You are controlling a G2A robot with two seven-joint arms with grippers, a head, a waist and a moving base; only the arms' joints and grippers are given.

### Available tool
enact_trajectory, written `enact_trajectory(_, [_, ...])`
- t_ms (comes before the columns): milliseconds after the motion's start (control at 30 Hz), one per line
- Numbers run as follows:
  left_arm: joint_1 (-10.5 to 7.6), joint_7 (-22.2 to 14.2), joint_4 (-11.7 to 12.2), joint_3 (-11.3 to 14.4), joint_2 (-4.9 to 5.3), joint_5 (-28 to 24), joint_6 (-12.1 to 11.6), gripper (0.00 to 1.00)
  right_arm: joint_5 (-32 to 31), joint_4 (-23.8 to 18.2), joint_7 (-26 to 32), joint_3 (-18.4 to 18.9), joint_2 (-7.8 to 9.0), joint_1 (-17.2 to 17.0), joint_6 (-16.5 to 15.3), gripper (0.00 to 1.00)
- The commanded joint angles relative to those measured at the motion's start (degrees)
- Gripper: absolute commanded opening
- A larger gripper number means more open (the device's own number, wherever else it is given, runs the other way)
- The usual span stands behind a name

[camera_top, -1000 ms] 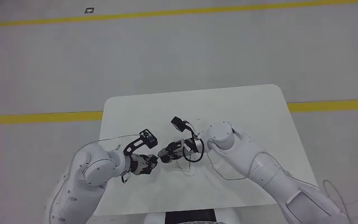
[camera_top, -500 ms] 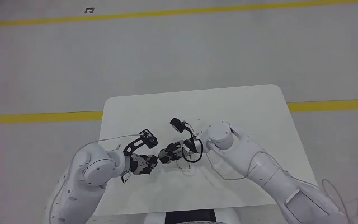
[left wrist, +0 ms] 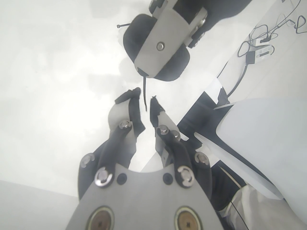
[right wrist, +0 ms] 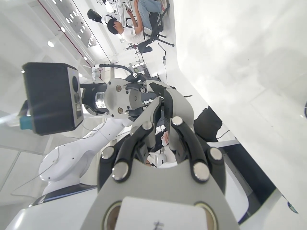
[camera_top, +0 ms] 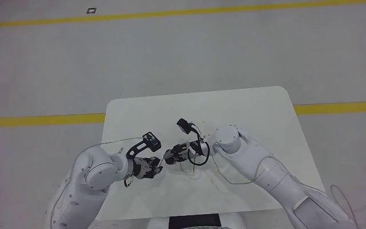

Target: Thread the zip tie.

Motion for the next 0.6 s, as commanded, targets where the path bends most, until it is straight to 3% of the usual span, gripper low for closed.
enact_trajectory(0, [0.0, 0.0, 0.0, 0.0, 0.0, 0.0, 0.0, 1.0, -0.17, -0.34, -0.13, 1.03, 0.4, -0.74, -0.66, 0.0])
enact_trajectory(300, [0.0, 0.0, 0.0, 0.0, 0.0, 0.0, 0.0, 1.0, -1.34, -4.23, -1.32, 6.26, 2.42, -4.86, -2.95, 0.0])
enact_trajectory(567, [0.03, 0.59, 0.25, -0.07, -0.02, -0.21, 0.34, 1.0, -1.61, -4.51, -1.75, 6.54, 2.54, -5.21, -2.97, 0.0])
